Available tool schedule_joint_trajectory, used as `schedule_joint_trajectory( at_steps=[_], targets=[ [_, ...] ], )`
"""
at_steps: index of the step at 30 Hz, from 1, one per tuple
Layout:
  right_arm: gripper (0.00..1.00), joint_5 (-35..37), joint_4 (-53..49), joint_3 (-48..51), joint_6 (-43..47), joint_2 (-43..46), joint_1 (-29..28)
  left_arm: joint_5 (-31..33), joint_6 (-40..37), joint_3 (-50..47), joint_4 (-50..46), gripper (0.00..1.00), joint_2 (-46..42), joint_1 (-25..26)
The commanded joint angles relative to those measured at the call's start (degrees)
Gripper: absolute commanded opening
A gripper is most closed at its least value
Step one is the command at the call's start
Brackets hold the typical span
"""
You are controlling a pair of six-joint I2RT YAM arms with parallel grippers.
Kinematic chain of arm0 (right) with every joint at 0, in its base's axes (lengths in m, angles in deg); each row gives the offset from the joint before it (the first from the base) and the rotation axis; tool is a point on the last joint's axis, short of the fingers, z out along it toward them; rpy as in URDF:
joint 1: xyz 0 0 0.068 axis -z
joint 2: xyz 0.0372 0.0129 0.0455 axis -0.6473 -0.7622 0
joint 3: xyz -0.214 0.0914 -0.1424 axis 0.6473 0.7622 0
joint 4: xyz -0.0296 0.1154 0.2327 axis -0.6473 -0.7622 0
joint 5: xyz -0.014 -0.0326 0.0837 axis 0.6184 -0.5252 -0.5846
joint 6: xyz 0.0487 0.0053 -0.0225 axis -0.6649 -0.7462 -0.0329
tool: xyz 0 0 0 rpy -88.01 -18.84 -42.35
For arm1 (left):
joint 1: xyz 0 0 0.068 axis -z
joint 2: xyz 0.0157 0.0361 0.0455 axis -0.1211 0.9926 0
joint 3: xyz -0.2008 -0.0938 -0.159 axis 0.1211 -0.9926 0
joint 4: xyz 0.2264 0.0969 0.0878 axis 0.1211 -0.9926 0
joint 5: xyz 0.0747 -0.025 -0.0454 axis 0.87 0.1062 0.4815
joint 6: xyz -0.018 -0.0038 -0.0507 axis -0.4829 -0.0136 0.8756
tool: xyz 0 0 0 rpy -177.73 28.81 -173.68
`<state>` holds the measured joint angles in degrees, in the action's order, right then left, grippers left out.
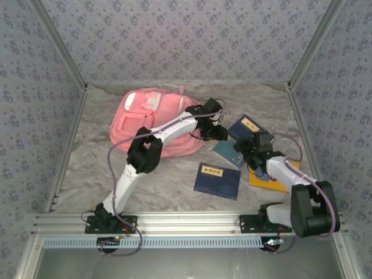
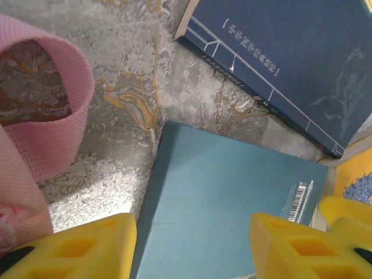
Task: Pack the student bag
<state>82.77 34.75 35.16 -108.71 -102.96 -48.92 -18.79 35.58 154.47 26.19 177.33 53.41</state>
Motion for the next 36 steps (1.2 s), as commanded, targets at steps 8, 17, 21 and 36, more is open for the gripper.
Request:
schedule_joint_trajectory(
  at_steps=[8,17,21,36],
  targets=[
    [0.83,5.5,-10.8,-0.9,-4.3,2.8,-2.3,-0.1,5.2,-0.9,-2.1,0.54,4.3,0.3],
    [0.82,3.0,-8.8,-4.0,-5.8,-3.1,-4.5,-3.5,7.4,-2.5,-0.4,0.54,5.1,0.6],
    [0.82,3.2,-9.4,-6.0,-5.4,-6.4,-5.3,-5.1,8.5,-2.6,0.1,0.54,5.4,0.7],
    [0.8,-7.5,0.9,-2.4,-4.6,-5.4,-3.6,-7.9,8.9,-2.8,0.0,0.54,6.8,1.3]
  ],
)
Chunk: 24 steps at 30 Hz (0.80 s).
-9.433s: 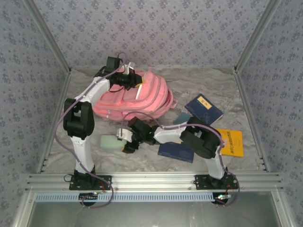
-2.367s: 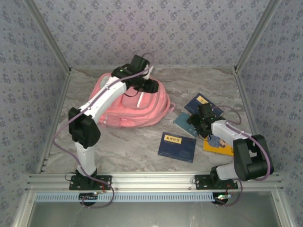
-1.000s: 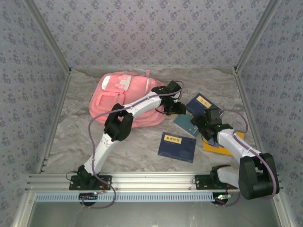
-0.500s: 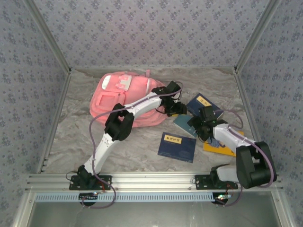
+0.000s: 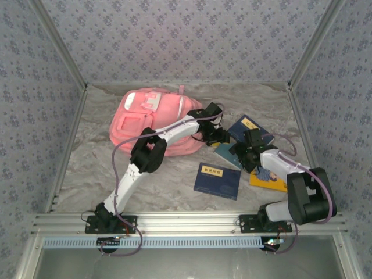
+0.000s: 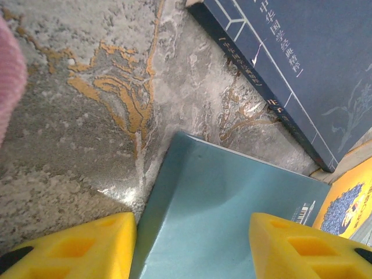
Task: Pack the student bag
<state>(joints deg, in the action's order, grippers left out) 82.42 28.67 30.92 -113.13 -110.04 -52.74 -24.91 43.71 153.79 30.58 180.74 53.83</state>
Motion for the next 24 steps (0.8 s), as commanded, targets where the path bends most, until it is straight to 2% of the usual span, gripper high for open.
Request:
schedule_joint_trajectory(
  at_steps=[1,6,16,24],
  targets=[
    [0.79,-7.3,8.4,2.8,-0.1,3.7,0.4,-1.7,0.8,-2.1,-4.6,0.54,3.3,0.9],
    [0.76,-3.8,6.1,3.4,2.8,11.5,0.8,-0.8,0.3,-2.1,-5.0,0.53,3.4,0.8],
    [0.68,-5.7,6.2,3.8,4.7,11.6,1.6,-0.1,-0.3,-2.6,-5.2,0.53,2.9,0.8],
    [0.37,-4.2,5.5,4.7,5.9,13.4,1.7,1.0,-0.6,-4.3,-4.6,0.51,1.8,0.8]
  ],
)
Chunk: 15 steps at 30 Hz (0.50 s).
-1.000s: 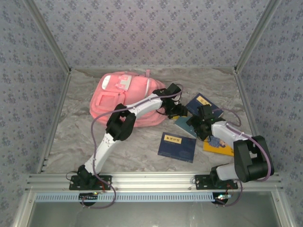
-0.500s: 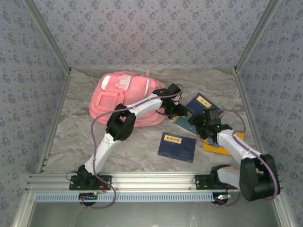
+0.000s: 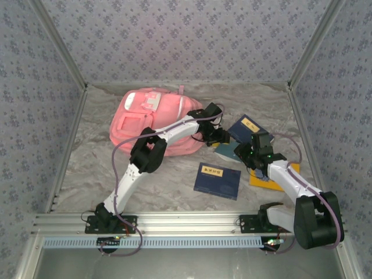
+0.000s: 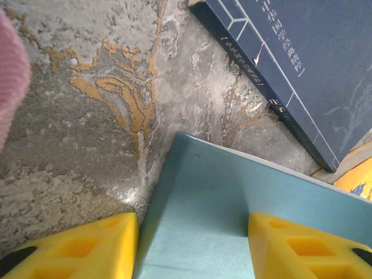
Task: Pack the student bag
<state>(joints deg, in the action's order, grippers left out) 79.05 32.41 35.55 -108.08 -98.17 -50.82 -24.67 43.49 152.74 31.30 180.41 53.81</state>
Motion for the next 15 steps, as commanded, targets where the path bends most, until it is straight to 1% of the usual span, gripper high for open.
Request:
schedule_joint_trajectory(
  at_steps=[1,3,7,10,15],
  targets=[
    [0.32,-0.8,1.7,0.1,1.0,1.6,-0.2,1.0,-0.4,-3.4,-5.4,0.51,1.9,0.8],
    [0.25,-0.7,1.4,0.2,1.1,1.8,-0.1,1.7,-0.6,-3.5,-5.6,0.51,1.4,0.8],
    [0.06,-0.3,0.1,0.0,1.6,2.7,0.1,4.6,-2.0,-3.6,-7.2,0.51,-1.2,0.4],
    [0.03,0.1,-1.2,-0.4,2.0,4.2,0.2,7.4,-3.5,-3.5,-8.6,0.51,-4.7,-0.1],
    [0.01,2.4,-4.2,-2.5,2.5,8.0,0.2,11.5,-6.4,-1.2,-12.5,0.54,-11.6,-0.5]
  ],
)
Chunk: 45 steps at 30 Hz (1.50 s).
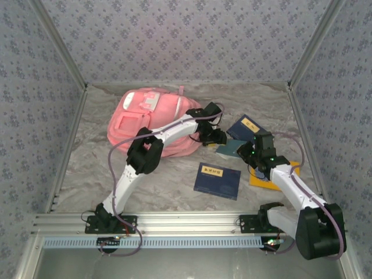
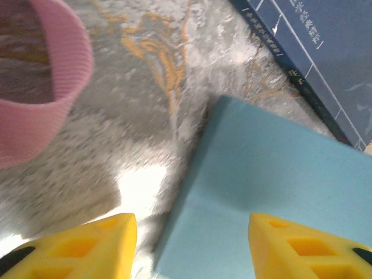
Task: Pack the student bag
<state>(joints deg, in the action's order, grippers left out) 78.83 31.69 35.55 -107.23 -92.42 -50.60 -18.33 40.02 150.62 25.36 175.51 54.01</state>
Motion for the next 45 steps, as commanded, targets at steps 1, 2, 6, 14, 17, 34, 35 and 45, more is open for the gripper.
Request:
schedule_joint_trajectory(
  at_steps=[1,2,6,14,17,34,35,45],
  targets=[
    [0.01,3.0,-4.1,-3.3,1.7,3.2,-0.2,5.9,-3.4,1.0,-7.2,0.54,-8.5,-0.7],
    [0.0,3.2,-4.7,-3.9,1.7,4.3,-0.1,6.5,-3.7,0.8,-7.6,0.54,-10.3,-0.8],
    [0.0,3.5,-7.4,-8.0,2.0,7.3,-0.7,6.8,-4.0,-2.3,-7.3,0.56,-18.6,-1.5],
    [0.0,-2.5,-3.9,-15.9,1.3,8.6,-4.0,-0.4,3.7,-29.4,7.9,0.59,-40.7,-9.5],
    [0.0,-7.0,2.6,-15.9,-0.5,8.2,-5.9,-7.6,7.0,-38.1,15.5,0.61,-46.2,-12.9],
    [0.0,-15.1,19.8,-13.6,-6.6,5.9,-16.5,-23.6,20.7,-54.5,43.0,0.64,-56.4,-15.8],
    [0.0,-15.5,21.7,-12.7,-7.6,5.8,-16.3,-24.2,21.3,-55.3,44.4,0.64,-56.9,-15.8],
    [0.04,-18.6,30.4,-10.5,-12.7,3.1,-16.2,-25.1,27.7,-60.9,54.9,0.35,-61.5,-15.8]
  ],
)
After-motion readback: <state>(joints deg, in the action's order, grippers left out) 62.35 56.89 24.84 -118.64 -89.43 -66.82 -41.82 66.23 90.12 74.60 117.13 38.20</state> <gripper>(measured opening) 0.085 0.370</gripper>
